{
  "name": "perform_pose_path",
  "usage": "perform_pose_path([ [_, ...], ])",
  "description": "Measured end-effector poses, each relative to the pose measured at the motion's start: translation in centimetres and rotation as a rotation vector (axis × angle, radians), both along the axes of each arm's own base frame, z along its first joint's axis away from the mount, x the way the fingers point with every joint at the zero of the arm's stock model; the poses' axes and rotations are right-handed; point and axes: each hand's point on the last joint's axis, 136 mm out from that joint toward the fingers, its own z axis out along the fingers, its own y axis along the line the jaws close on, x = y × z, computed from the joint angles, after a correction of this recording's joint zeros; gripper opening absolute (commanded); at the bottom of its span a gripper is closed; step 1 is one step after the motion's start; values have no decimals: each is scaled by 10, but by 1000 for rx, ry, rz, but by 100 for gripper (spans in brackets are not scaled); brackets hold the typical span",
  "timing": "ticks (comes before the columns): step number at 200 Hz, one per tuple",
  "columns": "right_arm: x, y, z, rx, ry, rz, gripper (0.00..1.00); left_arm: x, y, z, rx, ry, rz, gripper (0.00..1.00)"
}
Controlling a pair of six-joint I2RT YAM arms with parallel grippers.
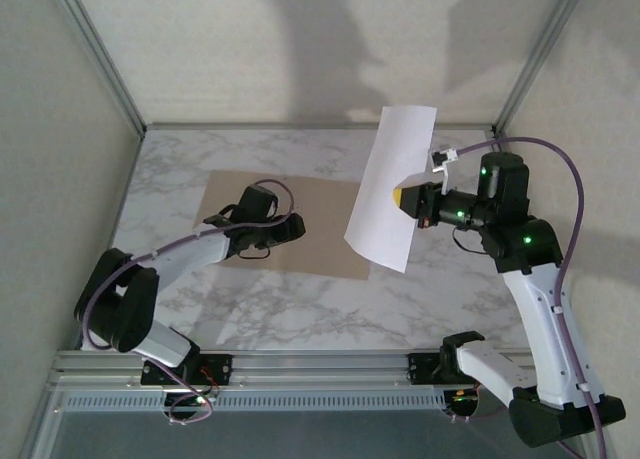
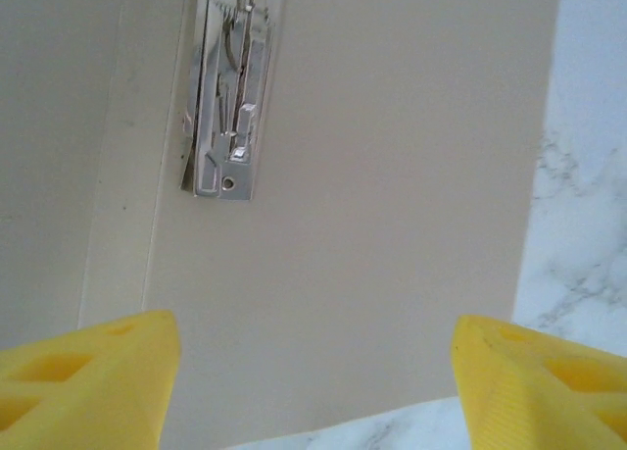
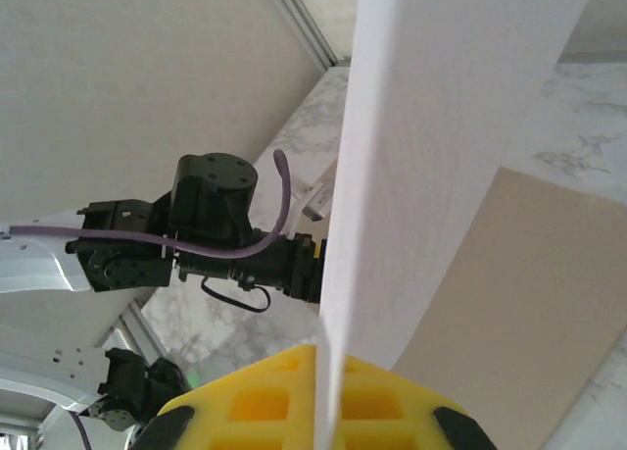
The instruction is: Put the files into the folder
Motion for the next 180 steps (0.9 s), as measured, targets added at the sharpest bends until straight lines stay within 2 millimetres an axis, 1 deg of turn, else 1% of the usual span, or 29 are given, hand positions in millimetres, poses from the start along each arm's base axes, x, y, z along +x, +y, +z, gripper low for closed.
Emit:
perform_pose_path([
  [12, 3, 4, 1, 24, -11, 15, 0, 4, 11, 10, -3, -17, 32, 75],
  [20, 5, 8, 1, 37, -18, 28, 0, 10, 25, 17, 5, -34, 71, 79],
  [33, 9, 15, 2, 54, -26, 54, 0, 20, 57, 28, 21, -60, 165, 80],
  [45, 14, 24, 3, 64, -32, 77, 0, 30, 94, 38, 29, -89, 266, 81],
  [51, 17, 28, 3, 69, -36, 88, 0, 34, 115, 40, 35, -101, 322, 81],
  [61, 22, 34, 2, 73, -41, 104, 0, 36, 144, 39, 46, -105, 399, 83],
  [69, 26, 40, -1, 75, -39, 119, 0, 37, 168, 33, 62, -99, 460, 83],
  [76, 28, 45, -3, 75, -35, 133, 0, 36, 183, 25, 73, -84, 495, 83],
  [85, 32, 51, -7, 73, -29, 146, 0, 34, 196, 14, 85, -59, 524, 83],
  [99, 37, 60, -15, 67, -11, 165, 0, 34, 207, -4, 102, -14, 537, 82],
  [116, 42, 70, -23, 58, 7, 187, 0, 36, 209, -20, 106, 18, 529, 81],
  [152, 49, 99, -35, 38, -15, 251, 0, 38, 201, -38, 87, 39, 483, 79],
  [180, 57, 126, -46, 21, -39, 308, 0, 28, 195, -54, 69, 69, 455, 77],
])
